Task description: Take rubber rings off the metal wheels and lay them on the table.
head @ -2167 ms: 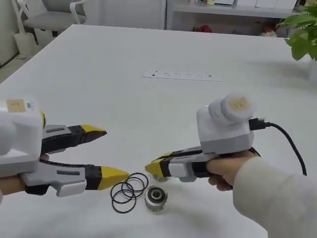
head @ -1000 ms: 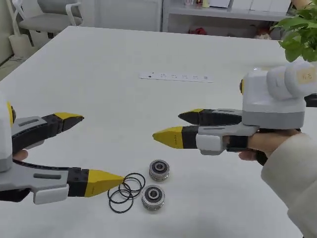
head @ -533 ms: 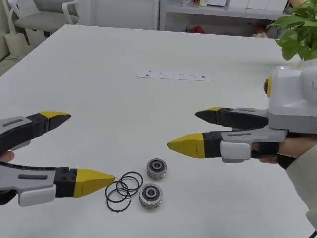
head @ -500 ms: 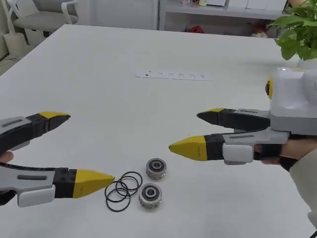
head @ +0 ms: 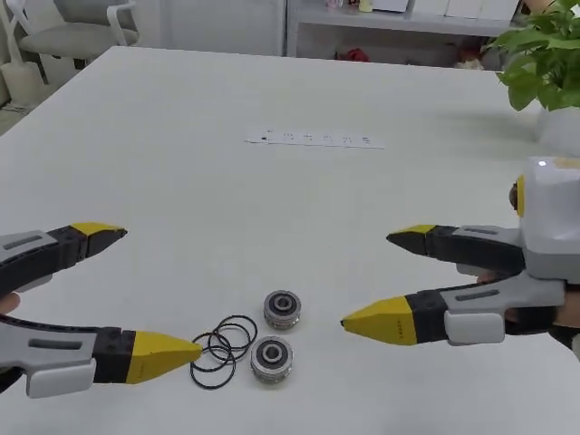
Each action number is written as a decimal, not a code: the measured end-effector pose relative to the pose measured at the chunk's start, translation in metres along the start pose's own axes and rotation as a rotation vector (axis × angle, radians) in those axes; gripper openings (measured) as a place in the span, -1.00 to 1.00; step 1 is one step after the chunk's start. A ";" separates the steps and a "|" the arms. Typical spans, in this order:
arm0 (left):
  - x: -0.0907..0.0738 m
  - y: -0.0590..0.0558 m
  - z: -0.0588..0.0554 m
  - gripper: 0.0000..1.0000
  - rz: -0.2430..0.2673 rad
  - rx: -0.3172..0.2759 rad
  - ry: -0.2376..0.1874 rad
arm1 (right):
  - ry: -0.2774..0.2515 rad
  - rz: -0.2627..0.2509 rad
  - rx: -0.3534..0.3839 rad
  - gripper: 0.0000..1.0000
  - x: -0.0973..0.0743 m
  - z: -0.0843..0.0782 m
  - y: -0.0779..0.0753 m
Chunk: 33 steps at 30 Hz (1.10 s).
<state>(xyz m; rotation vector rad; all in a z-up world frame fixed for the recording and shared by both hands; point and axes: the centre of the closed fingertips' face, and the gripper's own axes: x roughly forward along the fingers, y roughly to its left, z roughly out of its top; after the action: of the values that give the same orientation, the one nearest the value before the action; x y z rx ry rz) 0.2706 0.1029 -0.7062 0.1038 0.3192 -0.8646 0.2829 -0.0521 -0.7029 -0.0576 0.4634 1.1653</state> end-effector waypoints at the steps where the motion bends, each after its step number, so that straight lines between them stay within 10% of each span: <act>1: 0.000 0.000 -0.001 1.00 -0.004 -0.005 -0.002 | 0.002 -0.002 0.005 0.83 -0.001 -0.002 0.000; 33: 0.000 0.002 -0.052 1.00 -0.002 -0.136 0.046 | 0.134 -0.023 0.119 0.96 -0.016 -0.084 0.004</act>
<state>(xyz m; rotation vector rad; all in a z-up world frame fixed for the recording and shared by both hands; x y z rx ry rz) 0.2602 0.1153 -0.7553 -0.0035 0.4201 -0.8411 0.2469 -0.0881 -0.7721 -0.0380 0.6479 1.1132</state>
